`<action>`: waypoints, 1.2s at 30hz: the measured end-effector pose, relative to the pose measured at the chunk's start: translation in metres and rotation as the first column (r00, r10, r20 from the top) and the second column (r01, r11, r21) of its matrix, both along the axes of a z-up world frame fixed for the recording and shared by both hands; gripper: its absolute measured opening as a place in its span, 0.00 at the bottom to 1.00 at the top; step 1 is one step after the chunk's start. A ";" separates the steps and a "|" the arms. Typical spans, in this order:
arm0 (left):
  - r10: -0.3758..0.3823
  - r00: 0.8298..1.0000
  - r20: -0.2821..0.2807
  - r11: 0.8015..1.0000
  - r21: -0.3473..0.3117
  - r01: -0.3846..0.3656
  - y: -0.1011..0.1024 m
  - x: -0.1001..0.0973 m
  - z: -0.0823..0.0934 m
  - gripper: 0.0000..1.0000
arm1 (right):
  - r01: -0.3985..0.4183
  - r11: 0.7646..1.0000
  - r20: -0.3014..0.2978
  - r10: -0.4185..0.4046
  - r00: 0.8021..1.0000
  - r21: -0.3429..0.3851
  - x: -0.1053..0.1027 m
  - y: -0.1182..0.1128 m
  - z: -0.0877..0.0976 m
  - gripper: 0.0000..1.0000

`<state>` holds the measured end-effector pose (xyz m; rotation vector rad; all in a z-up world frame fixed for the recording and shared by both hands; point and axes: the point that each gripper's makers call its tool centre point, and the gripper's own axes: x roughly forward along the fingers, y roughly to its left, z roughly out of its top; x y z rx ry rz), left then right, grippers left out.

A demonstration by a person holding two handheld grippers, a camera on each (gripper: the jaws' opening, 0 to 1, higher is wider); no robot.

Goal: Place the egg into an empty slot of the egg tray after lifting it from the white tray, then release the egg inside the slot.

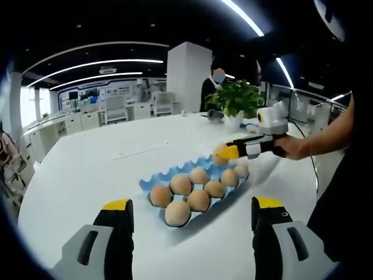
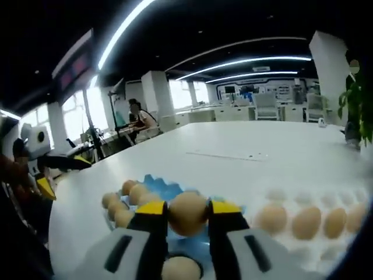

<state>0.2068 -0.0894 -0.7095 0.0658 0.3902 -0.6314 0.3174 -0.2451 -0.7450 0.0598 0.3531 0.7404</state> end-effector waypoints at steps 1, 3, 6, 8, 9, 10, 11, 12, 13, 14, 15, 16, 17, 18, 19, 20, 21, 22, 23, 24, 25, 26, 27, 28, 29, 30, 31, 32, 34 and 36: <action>0.000 1.000 0.000 1.000 0.000 0.000 0.000 0.000 0.000 0.84 | -0.002 1.000 -0.003 0.002 1.000 0.001 0.000 0.002 -0.001 0.27; 0.002 1.000 -0.001 1.000 -0.001 -0.002 0.001 0.000 0.000 0.84 | -0.013 1.000 -0.013 0.013 1.000 0.005 -0.001 0.009 -0.004 0.27; 0.001 1.000 0.001 1.000 0.000 -0.001 0.001 0.000 0.001 0.84 | -0.033 0.999 -0.018 0.032 0.999 -0.007 -0.003 0.015 -0.009 0.27; 0.003 1.000 -0.001 1.000 0.001 -0.003 0.001 0.000 0.000 0.84 | -0.044 0.999 -0.022 0.044 0.999 -0.015 -0.003 0.018 -0.013 0.27; 0.003 1.000 -0.002 1.000 0.000 -0.003 0.001 -0.001 0.000 0.84 | -0.044 0.999 -0.024 0.044 0.999 -0.017 -0.003 0.019 -0.014 0.27; 0.004 1.000 -0.003 1.000 -0.001 -0.004 0.001 -0.001 0.000 0.84 | -0.045 0.999 -0.024 0.044 0.999 -0.019 -0.003 0.019 -0.015 0.27; 0.005 1.000 -0.002 1.000 -0.001 -0.005 0.002 -0.001 0.000 0.84 | -0.048 0.999 -0.027 0.048 0.998 -0.020 -0.002 0.019 -0.016 0.27; 0.005 1.000 -0.001 1.000 -0.001 -0.005 0.002 -0.001 0.000 0.84 | -0.051 0.998 -0.034 0.050 0.998 -0.021 -0.002 0.020 -0.017 0.27; 0.005 1.000 -0.002 1.000 -0.001 -0.005 0.002 -0.001 0.000 0.84 | -0.052 0.998 -0.037 0.052 0.998 -0.022 -0.002 0.020 -0.019 0.27; 0.004 1.000 -0.003 1.000 0.000 -0.004 0.002 -0.001 0.000 0.84 | -0.057 0.998 -0.040 0.056 0.998 -0.027 -0.002 0.021 -0.020 0.27; 0.003 1.000 -0.003 1.000 0.001 -0.003 0.002 -0.001 0.000 0.84 | -0.061 0.997 -0.044 0.059 0.997 -0.037 -0.002 0.021 -0.023 0.27; 0.003 1.000 -0.003 1.000 0.001 -0.003 0.001 -0.001 0.000 0.84 | -0.056 0.998 -0.047 0.055 0.997 -0.025 -0.002 0.022 -0.022 0.27; 0.003 1.000 -0.002 1.000 -0.001 -0.003 0.001 -0.001 0.000 0.84 | -0.060 0.998 -0.059 0.058 0.997 -0.024 -0.001 0.022 -0.024 0.27; 0.002 1.000 -0.001 1.000 -0.002 -0.002 0.001 -0.001 0.000 0.84 | -0.060 0.998 -0.061 0.058 0.996 -0.024 -0.001 0.022 -0.024 0.27; 0.003 1.000 0.000 1.000 -0.002 -0.003 0.001 -0.001 0.001 0.84 | -0.061 0.998 -0.059 0.059 0.996 -0.026 -0.001 0.023 -0.024 0.27; 0.003 1.000 0.000 1.000 -0.003 -0.003 0.001 -0.001 0.001 0.84 | -0.066 0.997 -0.058 0.065 0.996 -0.027 -0.001 0.024 -0.024 0.27; 0.004 1.000 -0.001 1.000 -0.003 -0.004 0.001 -0.001 0.000 0.84 | -0.067 0.997 -0.065 0.065 0.996 -0.025 -0.001 0.025 -0.025 0.27; 0.004 1.000 -0.001 1.000 -0.004 -0.004 0.001 -0.001 0.000 0.84 | -0.070 0.997 -0.064 0.068 0.996 -0.030 -0.001 0.025 -0.025 0.27; 0.004 1.000 -0.002 1.000 -0.004 -0.004 0.001 -0.001 0.000 0.84 | -0.075 0.997 -0.064 0.073 0.995 -0.032 -0.002 0.025 -0.025 0.27; 0.005 1.000 -0.002 1.000 -0.004 -0.005 0.001 -0.001 0.000 0.84 | -0.079 0.996 -0.066 0.077 0.995 -0.030 -0.002 0.025 -0.025 0.27; 0.004 1.000 -0.003 1.000 -0.004 -0.004 0.001 -0.001 -0.001 0.84 | -0.082 0.996 -0.065 0.080 0.995 -0.031 -0.002 0.025 -0.025 0.27; 0.003 1.000 -0.003 1.000 -0.003 -0.003 0.001 -0.001 -0.001 0.83 | -0.087 0.996 -0.066 0.085 0.994 -0.030 -0.002 0.025 -0.025 0.27; 0.000 1.000 -0.001 1.000 -0.003 0.000 0.000 -0.001 -0.001 0.83 | -0.089 0.996 -0.066 0.087 0.994 -0.032 -0.002 0.025 -0.025 0.27; -0.001 1.000 -0.002 1.000 -0.004 0.001 0.000 -0.001 -0.001 0.83 | -0.090 0.995 -0.064 0.088 0.994 -0.037 -0.002 0.025 -0.025 0.27; -0.002 1.000 -0.003 1.000 -0.004 0.002 -0.001 -0.001 -0.001 0.83 | -0.092 0.995 -0.064 0.089 0.994 -0.038 -0.002 0.025 -0.025 0.27; -0.001 1.000 -0.002 1.000 -0.004 0.001 -0.001 -0.001 -0.001 0.83 | -0.093 0.995 -0.065 0.090 0.994 -0.039 -0.002 0.025 -0.025 0.27; -0.001 1.000 -0.001 1.000 -0.004 0.001 -0.001 -0.001 -0.001 0.83 | -0.095 0.994 -0.063 0.092 0.994 -0.045 -0.002 0.026 -0.026 0.27; -0.001 1.000 0.000 1.000 -0.004 0.001 -0.001 -0.001 0.000 0.83 | -0.095 0.994 -0.062 0.092 0.994 -0.044 -0.002 0.026 -0.026 0.27; 0.000 1.000 0.000 1.000 -0.004 0.000 -0.001 -0.001 0.000 0.83 | -0.099 0.994 -0.059 0.096 0.994 -0.046 -0.002 0.026 -0.025 0.27; 0.001 1.000 0.001 1.000 -0.004 -0.001 0.000 -0.001 0.000 0.83 | -0.100 0.994 -0.059 0.097 0.994 -0.045 -0.003 0.025 -0.025 0.27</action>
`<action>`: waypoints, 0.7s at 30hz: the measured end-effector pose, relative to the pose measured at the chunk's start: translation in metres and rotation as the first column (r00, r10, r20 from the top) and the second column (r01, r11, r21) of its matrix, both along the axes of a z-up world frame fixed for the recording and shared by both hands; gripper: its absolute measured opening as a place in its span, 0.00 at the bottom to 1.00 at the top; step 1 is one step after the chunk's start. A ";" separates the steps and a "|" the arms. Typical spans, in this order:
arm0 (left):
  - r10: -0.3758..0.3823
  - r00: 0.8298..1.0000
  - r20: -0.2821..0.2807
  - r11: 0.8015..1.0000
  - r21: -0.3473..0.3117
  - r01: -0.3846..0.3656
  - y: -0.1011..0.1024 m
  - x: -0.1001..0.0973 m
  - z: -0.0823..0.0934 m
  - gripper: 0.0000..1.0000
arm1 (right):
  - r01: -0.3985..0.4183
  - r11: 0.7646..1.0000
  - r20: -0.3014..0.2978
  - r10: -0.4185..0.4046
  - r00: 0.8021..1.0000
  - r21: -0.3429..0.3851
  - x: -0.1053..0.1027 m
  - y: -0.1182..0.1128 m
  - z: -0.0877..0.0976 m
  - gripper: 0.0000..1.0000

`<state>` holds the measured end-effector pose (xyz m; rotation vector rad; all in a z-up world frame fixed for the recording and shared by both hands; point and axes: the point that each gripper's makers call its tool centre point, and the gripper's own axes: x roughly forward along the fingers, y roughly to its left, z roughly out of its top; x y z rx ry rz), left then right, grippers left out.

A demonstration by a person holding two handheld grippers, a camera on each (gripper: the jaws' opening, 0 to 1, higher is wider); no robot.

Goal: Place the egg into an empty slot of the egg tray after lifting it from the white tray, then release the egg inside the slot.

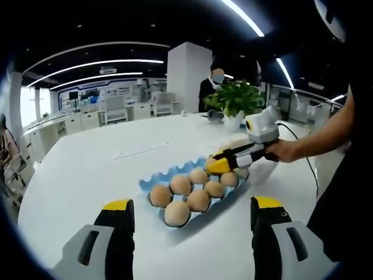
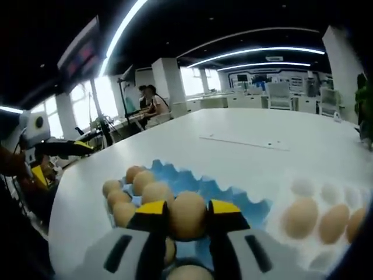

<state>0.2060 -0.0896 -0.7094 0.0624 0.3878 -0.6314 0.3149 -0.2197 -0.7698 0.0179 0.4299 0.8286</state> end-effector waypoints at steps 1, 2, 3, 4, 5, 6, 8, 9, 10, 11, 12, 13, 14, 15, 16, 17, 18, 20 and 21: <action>0.000 1.000 0.000 1.000 0.001 0.000 0.000 0.000 0.000 0.83 | -0.002 1.000 0.000 0.002 1.000 -0.001 -0.001 0.000 0.000 0.27; -0.001 1.000 0.000 1.000 0.002 0.001 0.000 0.000 0.000 0.83 | -0.002 1.000 0.001 0.002 1.000 -0.002 0.000 0.000 0.000 0.27; -0.001 1.000 0.001 1.000 0.003 0.001 0.000 0.000 0.000 0.83 | -0.004 1.000 0.001 0.004 1.000 -0.003 -0.001 0.000 0.000 0.27; -0.001 1.000 0.002 1.000 0.002 0.001 0.000 0.000 0.000 0.83 | -0.006 1.000 0.000 0.006 1.000 -0.004 -0.001 0.000 0.000 0.27; -0.002 1.000 0.002 1.000 0.002 0.002 -0.001 0.000 0.001 0.83 | -0.010 1.000 0.004 0.010 1.000 -0.008 -0.001 0.000 0.000 0.27; -0.002 1.000 0.002 1.000 0.002 0.002 -0.001 0.000 0.001 0.83 | -0.010 1.000 0.003 0.010 1.000 -0.007 -0.001 0.000 0.000 0.27; -0.004 1.000 0.002 1.000 0.003 0.004 -0.002 0.000 0.001 0.83 | -0.012 1.000 0.003 0.012 1.000 -0.006 -0.001 0.000 0.000 0.27; -0.004 1.000 0.002 1.000 0.003 0.004 -0.002 0.000 0.001 0.83 | -0.013 1.000 0.004 0.013 1.000 -0.008 -0.001 0.000 0.000 0.27; -0.005 1.000 0.003 1.000 0.002 0.005 -0.002 0.000 0.001 0.83 | -0.014 1.000 0.008 0.014 1.000 -0.013 -0.001 -0.001 0.000 0.27; -0.006 1.000 0.003 1.000 0.001 0.006 -0.003 0.000 0.001 0.83 | -0.016 1.000 0.015 0.016 1.000 -0.016 -0.001 -0.001 0.001 0.27; -0.008 1.000 0.006 1.000 0.002 0.008 -0.003 0.001 0.002 0.83 | -0.020 1.000 0.022 0.020 1.000 -0.019 -0.002 -0.001 0.001 0.27; -0.008 1.000 0.005 1.000 0.001 0.008 -0.004 0.001 0.001 0.83 | -0.024 0.999 0.031 0.025 0.999 -0.021 -0.002 -0.001 0.002 0.27; -0.007 1.000 0.004 1.000 0.000 0.007 -0.004 0.001 0.001 0.83 | -0.031 0.999 0.038 0.032 0.999 -0.023 -0.002 0.000 0.002 0.27; -0.007 1.000 0.005 1.000 -0.002 0.007 -0.004 0.001 0.002 0.83 | -0.035 0.999 0.043 0.036 0.998 -0.028 -0.002 0.000 0.002 0.27; -0.007 1.000 0.005 1.000 -0.006 0.007 -0.004 0.001 0.002 0.83 | -0.036 0.999 0.050 0.038 0.998 -0.035 -0.002 0.000 0.003 0.27; -0.008 1.000 0.005 1.000 -0.005 0.008 -0.004 0.001 0.002 0.83 | -0.040 0.998 0.061 0.043 0.997 -0.041 -0.002 0.000 0.004 0.27; -0.009 1.000 0.005 1.000 -0.002 0.009 -0.004 0.001 0.002 0.83 | -0.039 0.998 0.063 0.042 0.997 -0.041 -0.002 0.000 0.004 0.27; -0.008 1.000 0.004 1.000 -0.002 0.008 -0.004 0.001 0.002 0.83 | -0.037 0.999 0.058 0.039 0.998 -0.036 -0.003 -0.002 0.004 0.27; -0.007 1.000 0.004 1.000 -0.003 0.007 -0.003 0.001 0.002 0.83 | -0.036 0.999 0.057 0.038 0.998 -0.031 -0.004 -0.002 0.005 0.28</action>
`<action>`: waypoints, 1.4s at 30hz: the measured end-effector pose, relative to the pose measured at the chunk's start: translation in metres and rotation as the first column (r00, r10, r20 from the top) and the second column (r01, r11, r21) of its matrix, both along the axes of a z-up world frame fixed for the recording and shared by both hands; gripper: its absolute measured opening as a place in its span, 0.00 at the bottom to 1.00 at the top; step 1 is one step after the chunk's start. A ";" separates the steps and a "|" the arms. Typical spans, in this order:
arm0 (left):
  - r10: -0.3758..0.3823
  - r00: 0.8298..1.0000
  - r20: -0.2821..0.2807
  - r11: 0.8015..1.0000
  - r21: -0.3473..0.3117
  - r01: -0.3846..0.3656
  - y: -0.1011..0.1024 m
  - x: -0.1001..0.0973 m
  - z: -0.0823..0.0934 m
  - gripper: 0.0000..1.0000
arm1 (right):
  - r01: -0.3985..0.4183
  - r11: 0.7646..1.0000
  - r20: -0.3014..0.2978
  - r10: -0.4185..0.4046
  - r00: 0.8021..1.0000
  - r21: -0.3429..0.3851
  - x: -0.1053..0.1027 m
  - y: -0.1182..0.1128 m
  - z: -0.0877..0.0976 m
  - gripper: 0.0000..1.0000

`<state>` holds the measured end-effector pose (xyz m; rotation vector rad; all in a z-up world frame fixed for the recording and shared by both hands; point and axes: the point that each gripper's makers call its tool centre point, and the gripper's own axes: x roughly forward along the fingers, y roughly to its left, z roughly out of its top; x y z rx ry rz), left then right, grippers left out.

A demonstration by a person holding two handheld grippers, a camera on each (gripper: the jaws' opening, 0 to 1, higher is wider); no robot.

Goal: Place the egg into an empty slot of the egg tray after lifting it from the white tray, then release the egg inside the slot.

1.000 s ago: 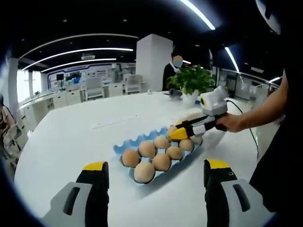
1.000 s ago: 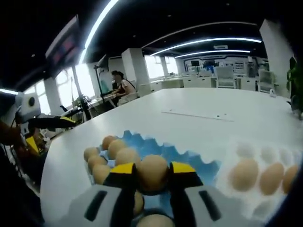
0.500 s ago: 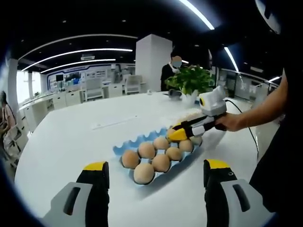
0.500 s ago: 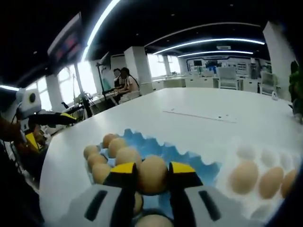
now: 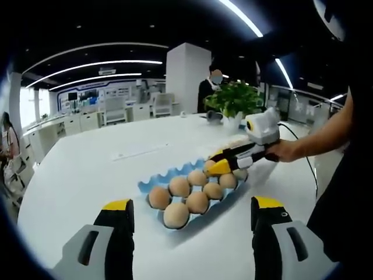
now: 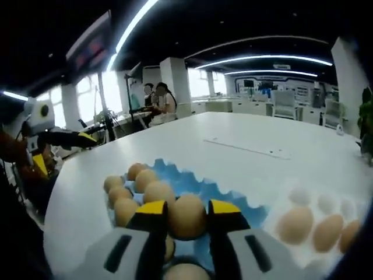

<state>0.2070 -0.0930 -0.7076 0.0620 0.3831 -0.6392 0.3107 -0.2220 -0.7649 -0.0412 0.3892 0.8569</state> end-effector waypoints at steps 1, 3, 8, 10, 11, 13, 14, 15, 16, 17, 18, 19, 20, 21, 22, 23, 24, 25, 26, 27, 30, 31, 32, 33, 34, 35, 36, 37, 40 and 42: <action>0.000 1.000 0.000 1.000 0.000 0.000 0.000 0.000 0.000 0.83 | 0.002 1.000 -0.002 -0.002 1.000 0.005 -0.001 -0.001 0.000 0.28; 0.000 1.000 0.001 1.000 0.001 0.000 0.000 0.000 0.000 0.83 | 0.021 1.000 -0.004 -0.021 1.000 0.012 -0.002 -0.008 0.003 0.28; 0.000 1.000 0.001 1.000 -0.001 0.000 0.000 0.000 0.000 0.83 | 0.109 0.994 0.023 -0.110 0.994 0.025 -0.004 -0.040 0.013 0.27; 0.000 1.000 0.000 1.000 -0.002 0.000 0.000 0.000 0.000 0.83 | 0.167 0.986 0.029 -0.168 0.985 0.030 -0.002 -0.059 0.016 0.27; -0.002 1.000 0.002 1.000 0.000 0.002 -0.001 0.000 0.000 0.83 | 0.209 0.977 0.038 -0.210 0.977 0.038 0.000 -0.074 0.018 0.27; -0.002 1.000 0.004 1.000 0.000 0.002 -0.001 0.001 0.000 0.83 | 0.293 0.955 0.042 -0.295 0.955 0.045 0.003 -0.104 0.020 0.27; -0.003 1.000 0.003 1.000 -0.002 0.003 -0.001 0.001 0.000 0.83 | 0.324 0.945 0.043 -0.326 0.944 0.038 0.004 -0.116 0.020 0.27; -0.003 1.000 0.003 1.000 -0.003 0.003 -0.001 0.001 0.000 0.83 | 0.354 0.935 0.049 -0.355 0.934 0.025 0.005 -0.129 0.019 0.27; -0.005 1.000 0.004 1.000 -0.001 0.005 -0.001 0.001 0.000 0.83 | 0.410 0.912 0.054 -0.410 0.910 0.022 0.006 -0.152 0.019 0.27; -0.005 1.000 0.004 1.000 0.000 0.005 -0.001 0.001 0.000 0.83 | 0.427 0.904 0.052 -0.427 0.903 0.022 0.006 -0.158 0.019 0.27; -0.007 1.000 0.005 1.000 0.001 0.007 -0.002 0.002 0.000 0.83 | 0.465 0.885 0.065 -0.465 0.883 0.017 0.007 -0.174 0.020 0.27; -0.008 1.000 0.004 1.000 0.002 0.008 -0.002 0.002 0.000 0.83 | 0.505 0.863 0.081 -0.504 0.860 0.011 0.007 -0.190 0.023 0.27; -0.007 1.000 0.005 1.000 0.002 0.007 -0.002 0.002 0.000 0.83 | 0.530 0.848 0.088 -0.529 0.844 0.009 0.007 -0.201 0.024 0.27; -0.007 1.000 0.004 1.000 0.001 0.007 -0.002 0.002 0.000 0.83 | 0.567 0.824 0.104 -0.564 0.819 0.003 0.007 -0.216 0.026 0.27; -0.007 1.000 0.003 1.000 0.001 0.007 -0.002 0.002 0.000 0.83 | 0.594 0.805 0.116 -0.589 0.800 -0.006 0.007 -0.228 0.027 0.27; -0.007 1.000 0.003 1.000 0.002 0.007 -0.002 0.002 0.000 0.83 | 0.646 0.762 0.139 -0.637 0.758 -0.032 0.005 -0.247 0.028 0.27; -0.008 1.000 0.002 1.000 0.004 0.008 -0.002 0.002 0.000 0.83 | 0.681 0.731 0.167 -0.667 0.726 -0.039 0.005 -0.260 0.031 0.27; -0.008 1.000 0.002 1.000 0.004 0.008 -0.003 0.002 0.000 0.83 | 0.700 0.713 0.183 -0.685 0.705 -0.029 0.005 -0.270 0.034 0.27; -0.008 1.000 0.002 1.000 0.004 0.008 -0.003 0.002 0.000 0.83 | 0.740 0.672 0.175 -0.727 0.664 -0.014 0.003 -0.286 0.034 0.27; -0.008 1.000 0.002 1.000 0.005 0.008 -0.002 0.002 0.000 0.83 | 0.752 0.659 0.172 -0.739 0.651 -0.016 0.002 -0.288 0.034 0.28; -0.006 1.000 -0.005 1.000 0.007 0.006 -0.001 0.001 -0.002 0.83 | 0.812 0.583 0.094 -0.809 0.581 0.003 -0.003 -0.317 0.021 0.29; -0.007 1.000 -0.004 1.000 0.007 0.007 -0.001 0.001 -0.001 0.83 | 0.820 0.573 0.077 -0.817 0.572 -0.011 -0.005 -0.322 0.016 0.29; -0.007 1.000 -0.002 1.000 0.008 0.007 -0.001 0.001 -0.001 0.83 | 0.828 0.560 0.060 -0.827 0.560 -0.016 -0.006 -0.327 0.012 0.29; -0.006 1.000 -0.001 1.000 0.007 0.006 -0.001 0.001 -0.001 0.83 | 0.835 0.549 0.060 -0.833 0.550 -0.042 -0.007 -0.334 0.005 0.29; -0.003 1.000 -0.001 1.000 0.006 0.003 -0.001 0.001 0.000 0.83 | 0.831 0.555 0.055 -0.829 0.556 -0.045 -0.006 -0.334 0.002 0.29; -0.002 1.000 0.001 1.000 0.007 0.002 0.000 0.001 0.000 0.83 | 0.830 0.555 0.046 -0.829 0.557 -0.053 -0.006 -0.334 -0.001 0.29; -0.002 1.000 0.002 1.000 0.008 0.002 0.000 0.001 0.000 0.83 | 0.828 0.555 0.034 -0.829 0.559 -0.074 -0.006 -0.335 -0.007 0.29; -0.003 1.000 0.000 1.000 0.008 0.003 0.000 0.001 0.000 0.83 | 0.823 0.563 0.020 -0.825 0.565 -0.071 -0.005 -0.334 -0.010 0.29; -0.002 1.000 0.003 1.000 0.011 0.001 -0.001 0.001 0.000 0.83 | 0.798 0.593 0.069 -0.797 0.600 -0.106 0.000 -0.330 -0.011 0.28; -0.001 1.000 0.002 1.000 0.007 0.001 -0.001 0.001 0.000 0.83 | 0.797 0.596 0.069 -0.795 0.603 -0.094 0.002 -0.330 -0.011 0.28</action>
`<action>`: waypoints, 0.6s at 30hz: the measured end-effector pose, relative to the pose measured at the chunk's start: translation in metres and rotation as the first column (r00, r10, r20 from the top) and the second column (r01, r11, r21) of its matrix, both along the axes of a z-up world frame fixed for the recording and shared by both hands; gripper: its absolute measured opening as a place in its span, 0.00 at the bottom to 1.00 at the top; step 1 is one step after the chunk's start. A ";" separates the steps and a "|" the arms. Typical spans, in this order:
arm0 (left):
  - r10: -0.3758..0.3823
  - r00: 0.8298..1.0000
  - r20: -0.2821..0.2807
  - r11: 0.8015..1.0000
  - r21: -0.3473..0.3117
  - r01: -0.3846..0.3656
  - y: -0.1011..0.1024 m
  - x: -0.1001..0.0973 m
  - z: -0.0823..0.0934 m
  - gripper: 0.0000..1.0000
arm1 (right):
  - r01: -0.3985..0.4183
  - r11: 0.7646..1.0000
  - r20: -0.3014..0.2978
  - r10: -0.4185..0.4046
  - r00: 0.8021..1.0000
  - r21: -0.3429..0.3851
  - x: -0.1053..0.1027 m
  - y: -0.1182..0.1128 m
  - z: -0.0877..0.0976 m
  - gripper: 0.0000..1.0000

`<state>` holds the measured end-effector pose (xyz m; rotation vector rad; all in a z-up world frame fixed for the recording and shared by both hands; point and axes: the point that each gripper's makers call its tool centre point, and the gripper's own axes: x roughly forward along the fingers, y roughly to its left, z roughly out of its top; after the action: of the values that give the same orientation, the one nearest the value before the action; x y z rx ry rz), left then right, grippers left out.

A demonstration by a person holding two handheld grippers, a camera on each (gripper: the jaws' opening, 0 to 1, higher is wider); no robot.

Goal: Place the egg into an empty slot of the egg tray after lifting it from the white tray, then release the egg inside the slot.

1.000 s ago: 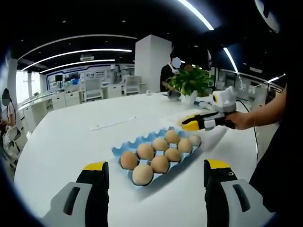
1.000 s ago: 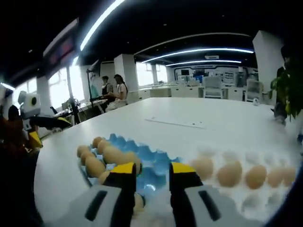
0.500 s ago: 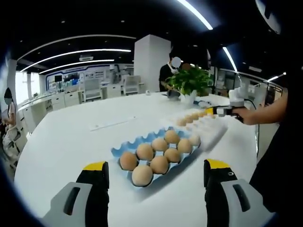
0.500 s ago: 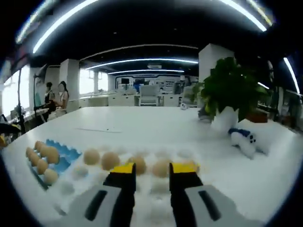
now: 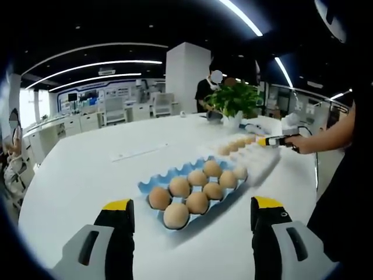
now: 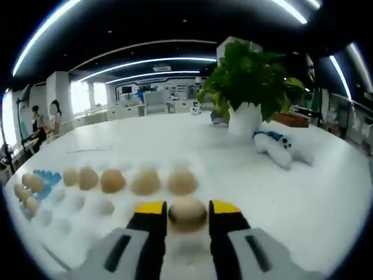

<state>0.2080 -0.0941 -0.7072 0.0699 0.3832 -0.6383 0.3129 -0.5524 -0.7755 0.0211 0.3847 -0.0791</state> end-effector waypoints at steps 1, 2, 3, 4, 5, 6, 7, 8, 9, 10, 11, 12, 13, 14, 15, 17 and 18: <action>0.000 1.000 0.000 1.000 0.001 0.000 0.000 0.000 0.000 0.83 | -0.011 1.000 0.005 0.011 1.000 -0.006 0.002 -0.001 0.000 0.28; 0.000 1.000 -0.001 1.000 0.004 0.000 0.000 0.000 -0.001 0.83 | -0.019 1.000 0.006 0.019 1.000 -0.009 0.003 0.000 0.001 0.28; 0.002 1.000 0.001 1.000 0.005 -0.002 0.000 0.000 0.000 0.83 | -0.020 1.000 0.001 0.020 1.000 -0.009 0.003 0.000 0.001 0.27; 0.004 1.000 0.004 1.000 0.006 -0.004 0.000 0.000 0.000 0.83 | -0.022 1.000 -0.006 0.022 1.000 -0.011 0.003 0.001 0.001 0.27; 0.005 1.000 0.004 1.000 0.004 -0.005 0.001 0.000 0.000 0.83 | -0.022 1.000 -0.008 0.022 1.000 -0.015 0.003 0.000 0.001 0.26; 0.007 1.000 0.002 1.000 0.001 -0.007 0.001 0.000 0.000 0.83 | -0.022 1.000 -0.007 0.022 1.000 -0.011 0.003 -0.001 0.001 0.26; 0.008 1.000 0.002 1.000 0.002 -0.008 0.001 0.000 0.000 0.83 | -0.014 1.000 -0.003 0.014 1.000 0.006 0.002 -0.001 0.002 0.26; 0.008 1.000 0.002 1.000 0.003 -0.008 0.002 0.000 -0.001 0.83 | -0.013 1.000 -0.004 0.013 1.000 0.011 0.002 -0.001 0.002 0.25; 0.007 1.000 0.001 1.000 0.002 -0.007 0.002 0.000 -0.001 0.83 | -0.011 1.000 -0.008 0.011 1.000 0.013 0.002 -0.001 0.003 0.25; 0.007 1.000 0.003 1.000 0.002 -0.007 0.002 0.000 0.000 0.83 | -0.008 1.000 -0.012 0.008 1.000 0.017 0.002 -0.001 0.003 0.25; 0.008 1.000 0.004 1.000 0.003 -0.008 0.002 0.000 0.000 0.83 | 0.000 1.000 -0.013 0.001 1.000 0.031 0.002 -0.002 0.005 0.25; 0.010 1.000 0.004 1.000 0.002 -0.010 0.002 0.000 0.000 0.83 | 0.004 0.999 -0.005 -0.003 1.000 0.043 0.001 -0.003 0.007 0.25; 0.013 1.000 0.006 1.000 0.000 -0.013 0.003 0.000 0.001 0.83 | 0.008 0.998 0.007 -0.008 1.000 0.055 0.000 -0.003 0.010 0.25; 0.015 1.000 0.006 1.000 -0.003 -0.015 0.004 0.000 0.001 0.83 | 0.014 0.997 0.023 -0.016 1.000 0.082 -0.001 -0.003 0.014 0.25; 0.016 1.000 0.005 1.000 -0.003 -0.016 0.004 0.000 0.001 0.83 | 0.010 0.996 0.031 -0.013 0.999 0.089 -0.003 -0.003 0.018 0.25; 0.015 1.000 0.002 1.000 0.003 -0.015 0.005 0.000 -0.001 0.83 | -0.015 0.996 0.050 0.010 0.999 0.092 -0.005 0.003 0.027 0.25; 0.014 1.000 0.001 1.000 0.004 -0.014 0.005 0.000 -0.001 0.83 | -0.031 0.995 0.059 0.025 0.998 0.092 -0.006 0.007 0.031 0.25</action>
<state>0.2077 -0.0889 -0.7081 0.0709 0.3839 -0.6234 0.3069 -0.5451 -0.7447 0.1096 0.3309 -0.0327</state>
